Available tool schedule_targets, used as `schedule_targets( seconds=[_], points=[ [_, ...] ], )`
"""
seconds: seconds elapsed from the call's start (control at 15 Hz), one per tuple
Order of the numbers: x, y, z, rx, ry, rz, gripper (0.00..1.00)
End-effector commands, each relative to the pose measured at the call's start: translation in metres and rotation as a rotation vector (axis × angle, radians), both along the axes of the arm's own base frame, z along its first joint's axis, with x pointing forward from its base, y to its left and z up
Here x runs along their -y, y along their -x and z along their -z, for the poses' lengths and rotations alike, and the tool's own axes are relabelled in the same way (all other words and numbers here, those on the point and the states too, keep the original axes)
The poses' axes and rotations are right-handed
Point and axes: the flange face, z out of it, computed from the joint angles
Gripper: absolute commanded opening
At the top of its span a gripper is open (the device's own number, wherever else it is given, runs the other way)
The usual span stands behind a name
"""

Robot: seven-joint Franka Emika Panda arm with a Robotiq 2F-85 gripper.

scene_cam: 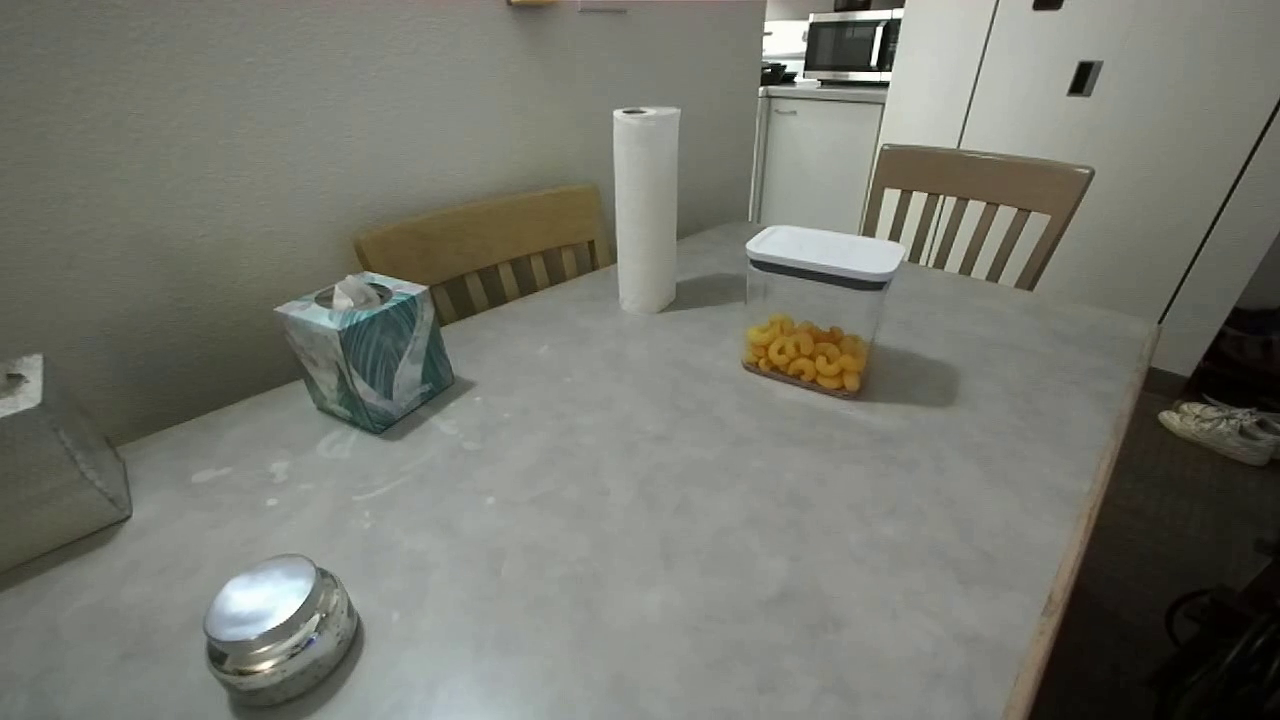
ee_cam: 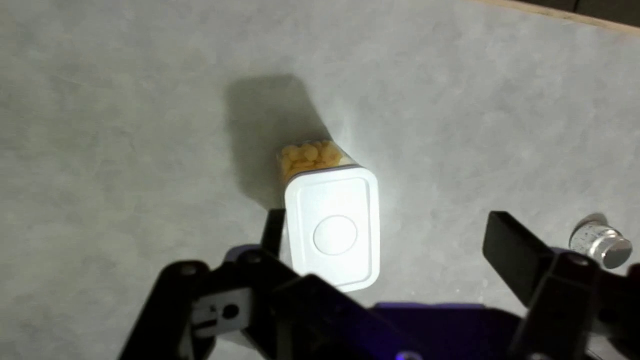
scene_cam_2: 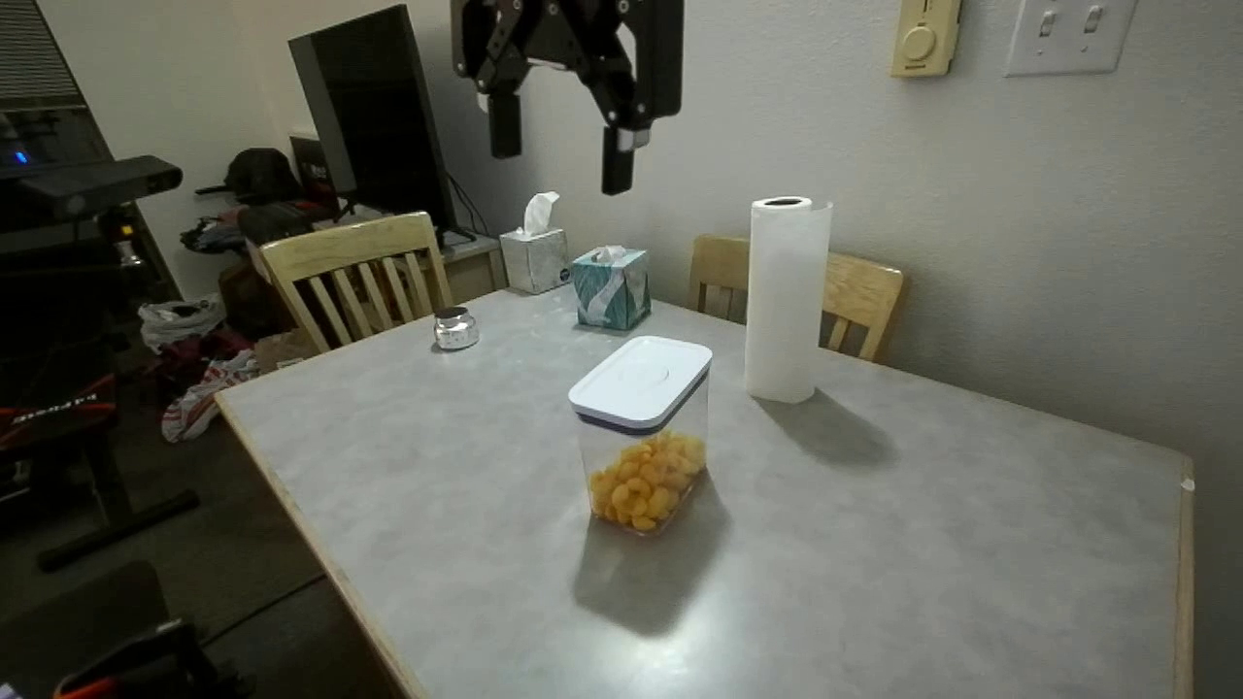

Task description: Press the button atop the lid and then put the lid on the table

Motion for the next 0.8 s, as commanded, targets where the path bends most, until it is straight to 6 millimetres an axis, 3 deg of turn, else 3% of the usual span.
schedule_targets(
  seconds=[0.0,0.07,0.13,0.27,0.73],
  points=[
    [0.010,-0.051,0.017,-0.013,-0.014,-0.042,1.00],
    [0.009,-0.060,0.022,0.003,-0.024,-0.057,1.00],
    [0.002,-0.039,0.015,-0.005,-0.003,-0.027,1.00],
    [0.003,-0.056,0.026,-0.011,-0.006,-0.041,1.00],
    [0.003,-0.069,0.028,0.001,0.016,-0.033,1.00]
  ],
)
